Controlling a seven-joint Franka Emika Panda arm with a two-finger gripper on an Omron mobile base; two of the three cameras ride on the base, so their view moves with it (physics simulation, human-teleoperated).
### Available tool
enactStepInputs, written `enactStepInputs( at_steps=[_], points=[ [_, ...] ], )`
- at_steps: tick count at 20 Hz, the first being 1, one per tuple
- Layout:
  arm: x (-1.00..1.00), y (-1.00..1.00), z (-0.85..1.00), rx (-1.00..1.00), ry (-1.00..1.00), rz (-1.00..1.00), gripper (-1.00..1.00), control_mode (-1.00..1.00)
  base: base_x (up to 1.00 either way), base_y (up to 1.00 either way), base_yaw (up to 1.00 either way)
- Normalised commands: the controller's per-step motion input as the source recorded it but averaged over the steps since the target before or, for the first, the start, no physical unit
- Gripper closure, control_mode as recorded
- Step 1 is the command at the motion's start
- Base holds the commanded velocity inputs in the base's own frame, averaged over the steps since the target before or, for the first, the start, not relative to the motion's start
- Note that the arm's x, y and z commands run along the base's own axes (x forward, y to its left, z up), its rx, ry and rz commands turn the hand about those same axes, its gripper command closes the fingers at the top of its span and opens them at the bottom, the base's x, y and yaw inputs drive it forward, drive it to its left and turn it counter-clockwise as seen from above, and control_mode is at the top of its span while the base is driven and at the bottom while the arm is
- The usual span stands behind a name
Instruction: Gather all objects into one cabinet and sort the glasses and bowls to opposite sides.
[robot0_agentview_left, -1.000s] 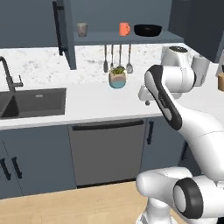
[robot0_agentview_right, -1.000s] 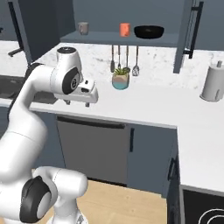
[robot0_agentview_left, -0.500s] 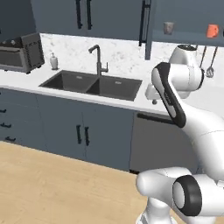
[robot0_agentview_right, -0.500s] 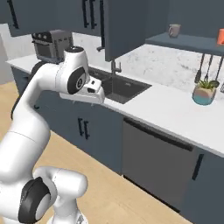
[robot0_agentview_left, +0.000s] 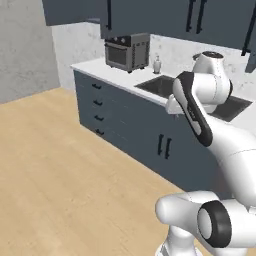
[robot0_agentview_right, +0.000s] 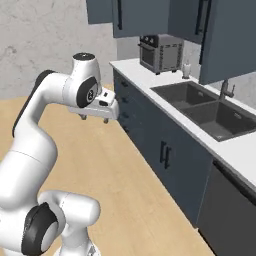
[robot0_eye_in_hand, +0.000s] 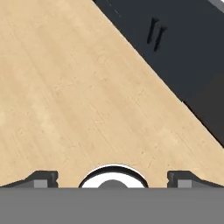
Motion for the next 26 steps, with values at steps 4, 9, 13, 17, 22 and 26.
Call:
enactStepInputs(
  at_steps=[4, 9, 13, 17, 22, 26],
  points=[
    [0.0, 0.0, 0.0, 0.0, 0.0, 0.0, -1.0, 1.0, -0.03, 0.25, 0.57],
    [0.0, 0.0, 0.0, 0.0, 0.0, 0.0, -1.0, 1.0, 0.43, 0.62, 0.41],
    [0.0, 0.0, 0.0, 0.0, 0.0, 0.0, -1.0, 1.0, 1.0, 0.66, 0.11],
    [0.0, 0.0, 0.0, 0.0, 0.0, 0.0, -1.0, 1.0, 1.0, 0.65, 0.0],
    [0.0, 0.0, 0.0, 0.0, 0.0, 0.0, -1.0, 1.0, 1.0, 0.61, -0.04],
    [0.0, 0.0, 0.0, 0.0, 0.0, 0.0, -1.0, 1.0, 1.0, 0.6, -0.07]
  ],
)
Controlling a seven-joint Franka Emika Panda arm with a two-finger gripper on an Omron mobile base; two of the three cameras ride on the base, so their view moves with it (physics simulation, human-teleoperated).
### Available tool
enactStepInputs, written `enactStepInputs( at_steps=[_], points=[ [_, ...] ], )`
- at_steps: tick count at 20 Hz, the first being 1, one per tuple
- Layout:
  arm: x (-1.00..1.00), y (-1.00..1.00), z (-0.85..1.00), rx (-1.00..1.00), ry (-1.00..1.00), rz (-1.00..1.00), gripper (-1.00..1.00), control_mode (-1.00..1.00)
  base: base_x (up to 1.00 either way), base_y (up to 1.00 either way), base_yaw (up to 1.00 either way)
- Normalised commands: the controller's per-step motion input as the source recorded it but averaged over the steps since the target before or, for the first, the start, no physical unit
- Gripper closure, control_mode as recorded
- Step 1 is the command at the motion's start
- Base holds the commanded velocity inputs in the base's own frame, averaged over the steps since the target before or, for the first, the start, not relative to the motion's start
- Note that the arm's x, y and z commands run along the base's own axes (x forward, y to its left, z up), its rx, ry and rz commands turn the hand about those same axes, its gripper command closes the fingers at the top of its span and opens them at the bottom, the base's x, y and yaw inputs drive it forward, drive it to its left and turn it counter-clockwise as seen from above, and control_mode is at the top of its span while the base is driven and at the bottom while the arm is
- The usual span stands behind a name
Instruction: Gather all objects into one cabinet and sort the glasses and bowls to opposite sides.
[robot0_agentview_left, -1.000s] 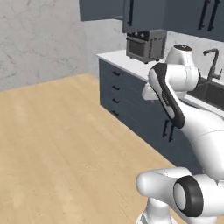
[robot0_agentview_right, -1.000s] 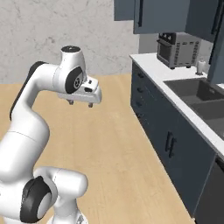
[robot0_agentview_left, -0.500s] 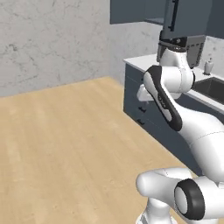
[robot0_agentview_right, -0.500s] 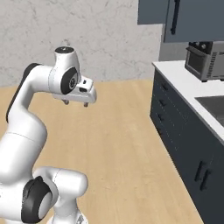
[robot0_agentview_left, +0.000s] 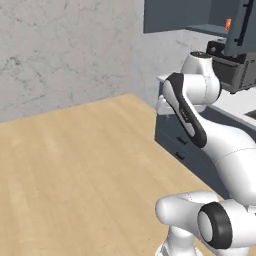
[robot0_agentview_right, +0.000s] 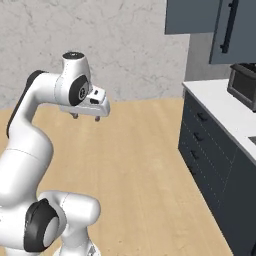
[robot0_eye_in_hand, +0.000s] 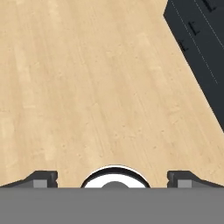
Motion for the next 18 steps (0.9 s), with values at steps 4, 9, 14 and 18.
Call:
enactStepInputs(
  at_steps=[4, 9, 14, 18],
  points=[
    [0.0, 0.0, 0.0, 0.0, 0.0, 0.0, -1.0, 1.0, 1.0, 0.41, -0.12],
    [0.0, 0.0, 0.0, 0.0, 0.0, 0.0, -1.0, 1.0, 1.0, 0.09, -0.33],
    [0.0, 0.0, 0.0, 0.0, 0.0, 0.0, -1.0, 1.0, 1.0, 0.0, -0.55],
    [0.0, 0.0, 0.0, 0.0, 0.0, 0.0, -1.0, 1.0, 0.88, 0.0, -0.63]
  ],
)
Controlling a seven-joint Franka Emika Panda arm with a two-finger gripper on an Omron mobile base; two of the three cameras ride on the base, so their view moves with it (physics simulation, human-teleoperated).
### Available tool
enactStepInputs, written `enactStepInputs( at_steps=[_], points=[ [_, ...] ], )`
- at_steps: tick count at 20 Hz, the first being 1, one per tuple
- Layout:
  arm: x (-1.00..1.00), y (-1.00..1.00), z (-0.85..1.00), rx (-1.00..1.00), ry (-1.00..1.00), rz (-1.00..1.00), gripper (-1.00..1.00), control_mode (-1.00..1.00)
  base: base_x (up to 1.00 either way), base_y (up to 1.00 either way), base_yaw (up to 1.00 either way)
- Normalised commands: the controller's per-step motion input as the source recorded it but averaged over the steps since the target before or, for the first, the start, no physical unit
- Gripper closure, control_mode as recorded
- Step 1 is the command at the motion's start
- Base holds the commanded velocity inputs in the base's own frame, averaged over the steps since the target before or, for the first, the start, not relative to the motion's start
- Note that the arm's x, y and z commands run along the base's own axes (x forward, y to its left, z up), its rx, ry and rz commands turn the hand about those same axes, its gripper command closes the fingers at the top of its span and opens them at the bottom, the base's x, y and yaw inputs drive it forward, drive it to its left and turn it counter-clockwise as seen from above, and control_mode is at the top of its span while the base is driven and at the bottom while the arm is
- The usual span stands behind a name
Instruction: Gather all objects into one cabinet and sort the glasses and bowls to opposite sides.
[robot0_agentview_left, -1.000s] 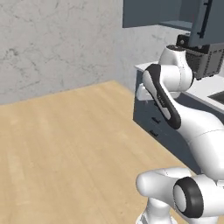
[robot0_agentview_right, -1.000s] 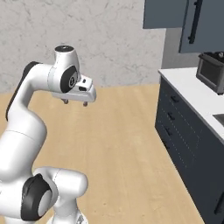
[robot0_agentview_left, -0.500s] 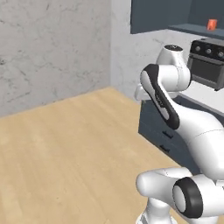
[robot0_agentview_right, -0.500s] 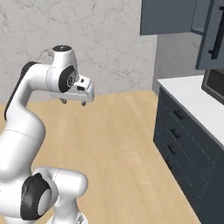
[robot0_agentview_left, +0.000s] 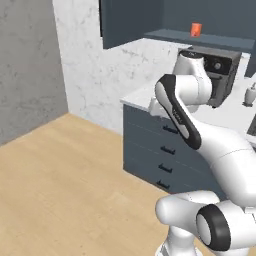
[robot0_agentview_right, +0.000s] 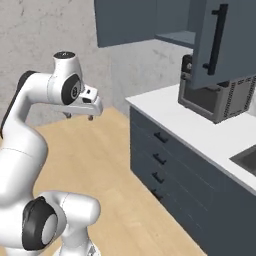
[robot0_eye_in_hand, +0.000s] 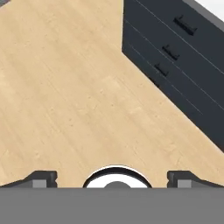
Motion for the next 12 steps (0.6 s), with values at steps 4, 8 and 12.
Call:
enactStepInputs(
  at_steps=[4, 8, 12],
  points=[
    [0.0, 0.0, 0.0, 0.0, 0.0, 0.0, -1.0, 1.0, 0.83, 0.0, -0.64],
    [0.0, 0.0, 0.0, 0.0, 0.0, 0.0, -1.0, 1.0, 0.87, 0.0, -0.62],
    [0.0, 0.0, 0.0, 0.0, 0.0, 0.0, -1.0, 1.0, 0.91, 0.07, -0.53]
  ],
)
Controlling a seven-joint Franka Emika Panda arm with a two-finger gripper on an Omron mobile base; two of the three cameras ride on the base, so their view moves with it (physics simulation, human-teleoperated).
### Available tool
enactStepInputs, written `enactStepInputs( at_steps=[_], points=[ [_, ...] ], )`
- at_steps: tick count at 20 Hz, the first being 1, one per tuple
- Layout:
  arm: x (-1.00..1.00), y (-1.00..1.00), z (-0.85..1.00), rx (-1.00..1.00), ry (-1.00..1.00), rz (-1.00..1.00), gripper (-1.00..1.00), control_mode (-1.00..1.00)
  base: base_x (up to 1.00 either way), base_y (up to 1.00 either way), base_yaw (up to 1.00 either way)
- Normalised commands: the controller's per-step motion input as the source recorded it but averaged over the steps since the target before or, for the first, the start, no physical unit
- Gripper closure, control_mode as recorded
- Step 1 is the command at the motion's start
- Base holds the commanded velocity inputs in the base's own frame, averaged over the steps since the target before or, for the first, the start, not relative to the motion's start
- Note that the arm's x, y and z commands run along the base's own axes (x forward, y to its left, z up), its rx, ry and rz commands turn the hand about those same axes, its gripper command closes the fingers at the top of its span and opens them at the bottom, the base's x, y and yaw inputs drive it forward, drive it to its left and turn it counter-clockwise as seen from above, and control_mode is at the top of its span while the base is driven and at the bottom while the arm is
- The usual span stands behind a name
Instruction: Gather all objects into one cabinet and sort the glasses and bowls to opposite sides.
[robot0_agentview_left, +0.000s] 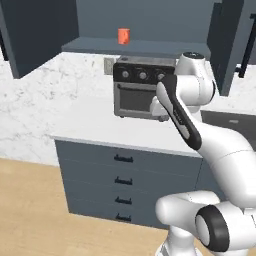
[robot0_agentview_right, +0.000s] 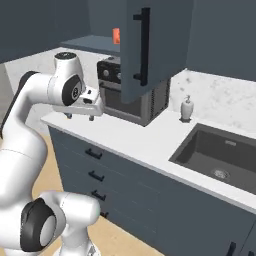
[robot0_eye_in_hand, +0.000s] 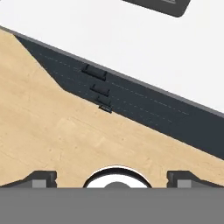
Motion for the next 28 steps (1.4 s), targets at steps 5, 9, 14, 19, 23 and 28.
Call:
enactStepInputs(
  at_steps=[5, 9, 14, 19, 23, 28],
  points=[
    [0.0, 0.0, 0.0, 0.0, 0.0, 0.0, -1.0, 1.0, 0.49, 0.73, -0.33],
    [0.0, 0.0, 0.0, 0.0, 0.0, 0.0, -1.0, 1.0, 0.11, 1.0, -0.27],
    [0.0, 0.0, 0.0, 0.0, 0.0, 0.0, -1.0, 1.0, 0.25, 0.9, -0.25],
    [0.0, 0.0, 0.0, 0.0, 0.0, 0.0, -1.0, 1.0, 0.94, 0.06, -0.32],
    [0.0, 0.0, 0.0, 0.0, 0.0, 0.0, -1.0, 1.0, 1.0, -0.09, -0.27],
    [0.0, 0.0, 0.0, 0.0, 0.0, 0.0, -1.0, 1.0, 0.98, -0.06, -0.11]
  ],
)
